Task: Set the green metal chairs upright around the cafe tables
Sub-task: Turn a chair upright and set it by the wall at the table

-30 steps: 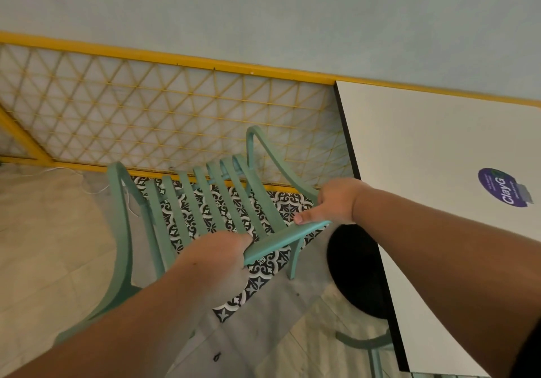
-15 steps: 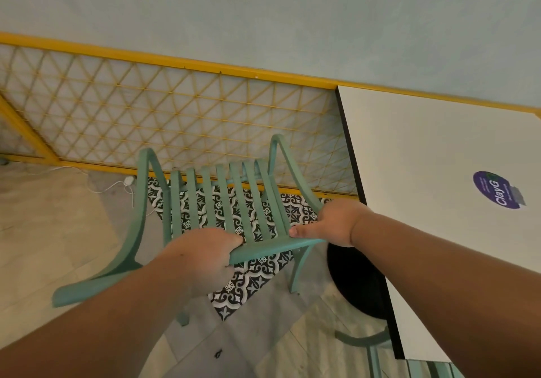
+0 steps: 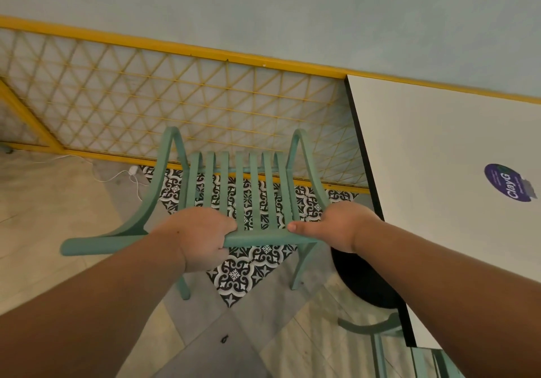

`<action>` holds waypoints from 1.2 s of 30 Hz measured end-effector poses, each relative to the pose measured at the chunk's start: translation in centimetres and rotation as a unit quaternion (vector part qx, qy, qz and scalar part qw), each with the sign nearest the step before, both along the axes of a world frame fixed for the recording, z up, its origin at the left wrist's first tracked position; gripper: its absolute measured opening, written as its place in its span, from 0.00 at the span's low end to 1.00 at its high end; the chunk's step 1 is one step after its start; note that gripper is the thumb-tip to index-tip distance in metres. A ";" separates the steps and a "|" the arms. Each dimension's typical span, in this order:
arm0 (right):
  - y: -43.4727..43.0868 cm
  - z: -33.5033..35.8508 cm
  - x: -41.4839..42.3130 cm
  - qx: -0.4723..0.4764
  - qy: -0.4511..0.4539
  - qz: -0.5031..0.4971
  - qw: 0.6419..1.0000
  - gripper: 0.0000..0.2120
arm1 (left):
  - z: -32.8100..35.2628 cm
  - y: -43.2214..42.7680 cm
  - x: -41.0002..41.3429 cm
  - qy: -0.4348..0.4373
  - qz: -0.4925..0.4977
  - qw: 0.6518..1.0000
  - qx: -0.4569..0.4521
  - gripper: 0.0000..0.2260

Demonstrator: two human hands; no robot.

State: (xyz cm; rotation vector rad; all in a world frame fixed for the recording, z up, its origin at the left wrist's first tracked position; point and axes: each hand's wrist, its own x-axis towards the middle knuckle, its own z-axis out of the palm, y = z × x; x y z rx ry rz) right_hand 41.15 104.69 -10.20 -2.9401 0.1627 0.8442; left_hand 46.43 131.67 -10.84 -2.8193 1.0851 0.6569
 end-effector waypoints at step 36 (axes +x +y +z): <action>-0.9 0.9 1.8 0.144 0.077 -0.023 0.986 0.27 | -5.4 4.7 0.4 -0.139 0.551 0.821 -0.046 0.26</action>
